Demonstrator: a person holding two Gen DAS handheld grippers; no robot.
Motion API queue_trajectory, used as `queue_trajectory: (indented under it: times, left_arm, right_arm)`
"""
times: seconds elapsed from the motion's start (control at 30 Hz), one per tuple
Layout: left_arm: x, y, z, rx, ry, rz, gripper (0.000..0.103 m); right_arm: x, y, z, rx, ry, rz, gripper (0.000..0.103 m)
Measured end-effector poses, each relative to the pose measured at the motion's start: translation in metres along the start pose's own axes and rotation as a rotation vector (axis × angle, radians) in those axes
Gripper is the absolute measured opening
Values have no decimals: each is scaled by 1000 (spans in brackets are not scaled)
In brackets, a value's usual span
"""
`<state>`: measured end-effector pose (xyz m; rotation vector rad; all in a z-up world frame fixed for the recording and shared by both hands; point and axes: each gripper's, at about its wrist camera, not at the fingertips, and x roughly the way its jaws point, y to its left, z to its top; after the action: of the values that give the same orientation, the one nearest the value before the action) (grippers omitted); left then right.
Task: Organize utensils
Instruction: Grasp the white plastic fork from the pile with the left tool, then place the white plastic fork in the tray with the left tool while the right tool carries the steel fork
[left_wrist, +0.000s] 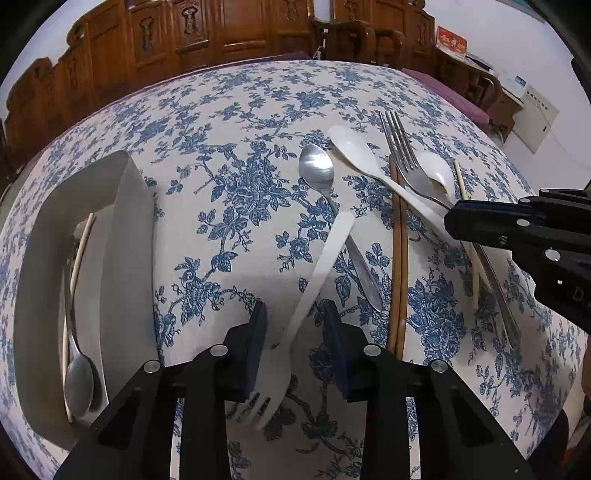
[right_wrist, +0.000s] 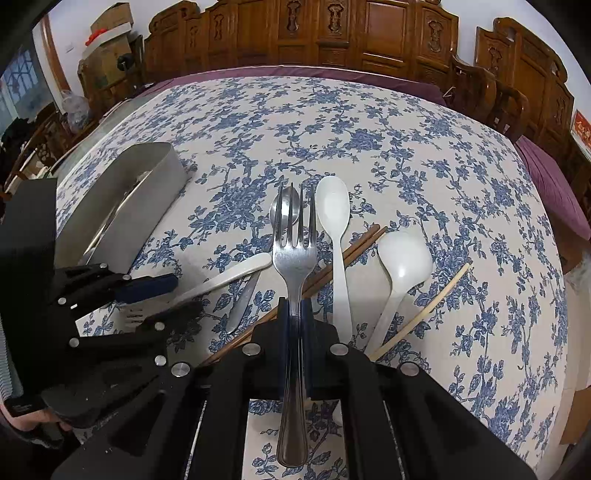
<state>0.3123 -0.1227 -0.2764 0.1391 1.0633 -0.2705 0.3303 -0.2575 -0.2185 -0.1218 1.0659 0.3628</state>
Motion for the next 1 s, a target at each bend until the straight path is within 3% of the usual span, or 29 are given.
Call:
queue_trajectory:
  times: [0.13,0.27,0.4,0.57,1.0]
  left_arm:
    - [1,-2,0,22,-1,19,24]
    - [0,0,-1,27,-4,13,6]
    - [-2,0,-3,60,-4,12,6]
    - [-10,12,-3,30,-16,-10,6]
    - [-77,47,6,-23,-148,-47,6]
  right_arm:
    - [0,3,1,-6,3,-4,8]
    - [-3,4,3,-11,3,-13,8]
    - [-5,3,5,-5,3,-24,8]
    - [-5,6,6,-6,5,-30,8]
    - [-7,34,27,-25,-25,-20,8]
